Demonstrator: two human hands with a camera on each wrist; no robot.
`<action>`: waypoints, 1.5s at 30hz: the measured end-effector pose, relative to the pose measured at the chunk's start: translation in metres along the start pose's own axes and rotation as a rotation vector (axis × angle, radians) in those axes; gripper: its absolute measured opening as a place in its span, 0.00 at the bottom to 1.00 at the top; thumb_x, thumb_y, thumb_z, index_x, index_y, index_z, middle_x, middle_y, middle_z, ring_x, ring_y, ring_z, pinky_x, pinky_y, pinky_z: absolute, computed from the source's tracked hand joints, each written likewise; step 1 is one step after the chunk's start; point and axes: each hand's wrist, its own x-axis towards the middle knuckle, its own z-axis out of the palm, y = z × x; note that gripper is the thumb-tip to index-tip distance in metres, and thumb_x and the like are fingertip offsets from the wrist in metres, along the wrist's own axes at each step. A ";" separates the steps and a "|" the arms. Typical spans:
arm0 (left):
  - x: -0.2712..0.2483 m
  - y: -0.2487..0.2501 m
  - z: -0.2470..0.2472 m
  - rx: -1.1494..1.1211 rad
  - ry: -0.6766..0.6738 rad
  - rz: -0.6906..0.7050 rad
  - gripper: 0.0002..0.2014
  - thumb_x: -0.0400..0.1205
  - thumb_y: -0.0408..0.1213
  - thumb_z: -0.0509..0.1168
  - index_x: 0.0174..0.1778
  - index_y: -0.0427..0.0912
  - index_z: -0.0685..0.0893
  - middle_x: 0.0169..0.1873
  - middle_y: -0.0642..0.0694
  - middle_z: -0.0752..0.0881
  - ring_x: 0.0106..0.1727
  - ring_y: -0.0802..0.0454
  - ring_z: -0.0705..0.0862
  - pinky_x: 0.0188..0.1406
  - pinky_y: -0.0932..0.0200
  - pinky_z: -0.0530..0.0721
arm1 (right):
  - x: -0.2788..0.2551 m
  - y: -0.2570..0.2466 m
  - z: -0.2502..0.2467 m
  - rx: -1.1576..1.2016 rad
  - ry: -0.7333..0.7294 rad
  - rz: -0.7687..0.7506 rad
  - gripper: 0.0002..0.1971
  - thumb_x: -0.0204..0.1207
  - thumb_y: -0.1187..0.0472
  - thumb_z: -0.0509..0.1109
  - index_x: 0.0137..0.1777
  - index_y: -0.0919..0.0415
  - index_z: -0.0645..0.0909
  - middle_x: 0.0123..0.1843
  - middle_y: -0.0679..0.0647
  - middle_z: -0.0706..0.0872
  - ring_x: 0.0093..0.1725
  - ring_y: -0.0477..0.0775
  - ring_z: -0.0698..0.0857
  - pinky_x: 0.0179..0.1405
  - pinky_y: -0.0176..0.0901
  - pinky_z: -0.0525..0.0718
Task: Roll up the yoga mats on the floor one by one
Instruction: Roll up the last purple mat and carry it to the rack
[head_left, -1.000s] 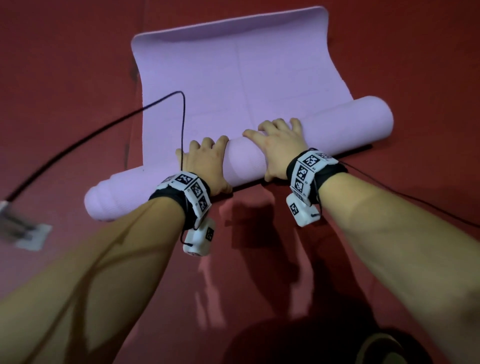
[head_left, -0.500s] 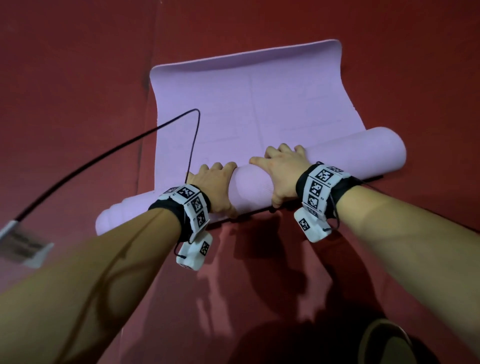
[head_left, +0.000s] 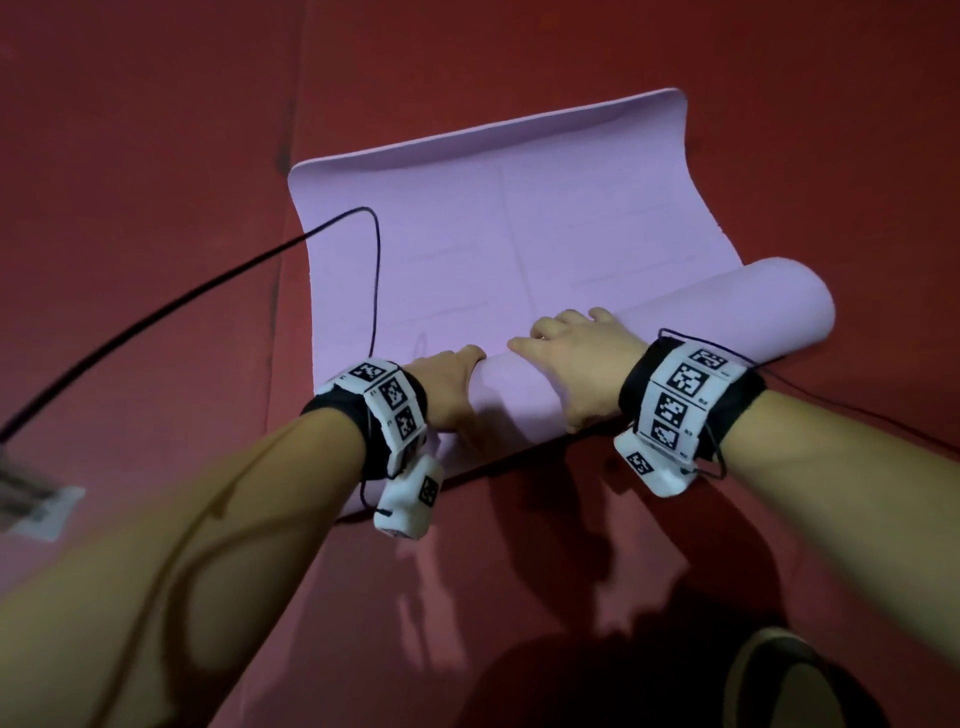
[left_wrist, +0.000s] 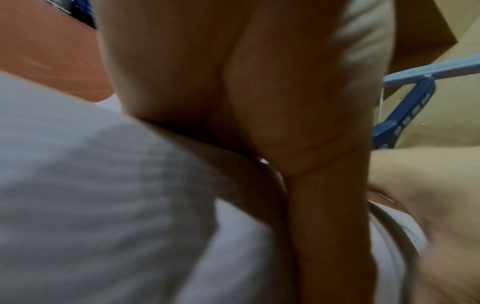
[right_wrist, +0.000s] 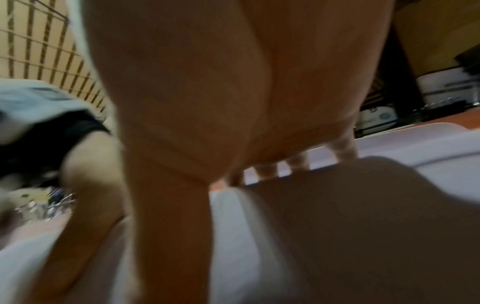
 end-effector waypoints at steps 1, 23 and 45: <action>0.002 -0.002 -0.002 -0.036 -0.014 0.010 0.52 0.41 0.59 0.77 0.65 0.51 0.72 0.54 0.50 0.86 0.54 0.47 0.87 0.55 0.44 0.88 | 0.000 -0.002 0.004 -0.019 0.011 -0.001 0.63 0.51 0.41 0.86 0.85 0.47 0.53 0.78 0.52 0.68 0.76 0.61 0.69 0.75 0.70 0.65; 0.008 0.014 -0.006 0.117 0.174 -0.062 0.49 0.53 0.63 0.76 0.71 0.56 0.69 0.60 0.49 0.78 0.62 0.40 0.81 0.56 0.43 0.80 | 0.020 0.017 -0.005 0.085 0.143 -0.067 0.59 0.53 0.40 0.84 0.84 0.43 0.57 0.78 0.53 0.70 0.75 0.60 0.71 0.75 0.63 0.67; 0.024 0.017 -0.011 0.158 0.299 -0.140 0.57 0.59 0.64 0.80 0.82 0.58 0.58 0.71 0.48 0.73 0.73 0.40 0.72 0.69 0.34 0.69 | 0.051 0.024 -0.018 0.065 0.138 -0.025 0.60 0.56 0.42 0.83 0.86 0.44 0.52 0.83 0.54 0.65 0.82 0.59 0.63 0.82 0.65 0.56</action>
